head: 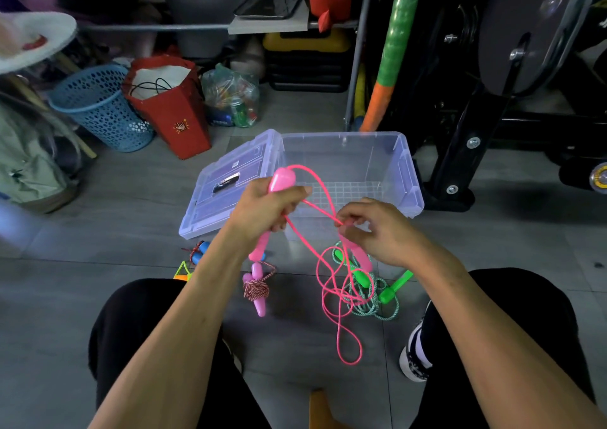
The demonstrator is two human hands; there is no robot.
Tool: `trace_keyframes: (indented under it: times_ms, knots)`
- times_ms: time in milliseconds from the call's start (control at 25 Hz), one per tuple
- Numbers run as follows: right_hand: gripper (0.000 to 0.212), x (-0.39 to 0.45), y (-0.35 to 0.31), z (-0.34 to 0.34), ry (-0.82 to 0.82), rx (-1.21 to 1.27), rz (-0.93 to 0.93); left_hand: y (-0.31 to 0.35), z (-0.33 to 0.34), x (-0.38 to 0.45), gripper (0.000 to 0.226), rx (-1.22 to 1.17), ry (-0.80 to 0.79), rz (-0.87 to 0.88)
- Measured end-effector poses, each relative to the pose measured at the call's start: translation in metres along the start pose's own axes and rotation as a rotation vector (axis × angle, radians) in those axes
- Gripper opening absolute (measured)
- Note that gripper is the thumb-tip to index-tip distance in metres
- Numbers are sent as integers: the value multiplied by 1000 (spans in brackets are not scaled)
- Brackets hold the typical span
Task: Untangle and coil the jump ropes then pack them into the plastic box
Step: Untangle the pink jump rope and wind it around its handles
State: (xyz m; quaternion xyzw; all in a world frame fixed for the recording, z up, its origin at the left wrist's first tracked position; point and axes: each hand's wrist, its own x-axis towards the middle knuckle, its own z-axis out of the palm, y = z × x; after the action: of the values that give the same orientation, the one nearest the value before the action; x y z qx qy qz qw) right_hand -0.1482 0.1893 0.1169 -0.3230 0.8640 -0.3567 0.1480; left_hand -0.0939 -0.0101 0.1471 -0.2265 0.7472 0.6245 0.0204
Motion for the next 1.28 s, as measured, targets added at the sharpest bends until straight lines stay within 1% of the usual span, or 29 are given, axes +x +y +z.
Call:
trace_keyframes:
  times_ms: [40, 120, 200, 280, 360, 440, 480, 520, 600, 680, 760, 800, 840, 880, 920, 960, 1000, 1040, 1080, 1120, 1200, 1280]
  knots:
    - [7, 0, 2, -3, -8, -21, 32, -2, -3, 2, 29, 20, 5, -9]
    - [8, 0, 5, -6, -10, -34, 116, -8, -4, 5, 22, 146, -38, -57]
    - [10, 2, 6, -3, 46, 30, 225, -16, -7, 10, 19, 246, -45, -107]
    - [13, 4, 5, 2, 129, 268, 410, -21, -10, 13, 16, 294, -47, -51]
    - [14, 7, 1, 6, 178, 568, 572, -25, -7, 11, 10, 349, -97, 64]
    - [11, 10, -5, 5, 238, 798, 633, -26, 2, 4, 21, 506, -91, 195]
    - [11, 12, -7, 5, 275, 876, 639, -26, 7, 1, 24, 592, -77, 255]
    - [10, 13, -8, 7, 304, 934, 642, -27, 10, -1, 24, 627, -73, 295]
    - [9, 14, -12, 12, 331, 980, 664, -26, 16, -5, 20, 554, -117, 270]
    - [8, 14, -12, 16, 356, 993, 690, -28, 22, -8, 19, 533, -108, 270]
    - [5, 14, -10, 16, 375, 970, 724, -30, 26, -8, 22, 634, -37, 336]
    - [6, 13, -7, 15, 392, 862, 727, -28, 25, -8, 26, 674, -11, 351]
    - [13, 14, -3, 14, 416, 663, 701, -25, 24, -8, 30, 698, 3, 347]
    - [20, 13, -2, 12, 438, 442, 627, -24, 21, -6, 35, 700, -5, 331]
    - [23, 12, -2, 11, 452, 281, 510, -22, 18, -5, 38, 680, -43, 310]
    - [22, 11, -5, 9, 434, 222, 393, -19, 16, -6, 39, 641, -107, 284]
    - [22, 10, -8, 8, 383, 255, 313, -16, 14, -8, 38, 589, -185, 255]
    - [29, 7, -13, 8, 315, 325, 283, -14, 14, -11, 35, 536, -256, 225]
    - [37, 6, -17, 8, 263, 395, 285, -11, 14, -14, 31, 514, -302, 208]
    - [43, 4, -20, 8, 245, 420, 288, -9, 14, -16, 30, 535, -322, 209]
    - [46, 4, -21, 8, 262, 368, 274, -7, 16, -19, 33, 643, -303, 241]
    - [48, 3, -21, 8, 253, 343, 276, -9, 18, -20, 31, 731, -241, 283]
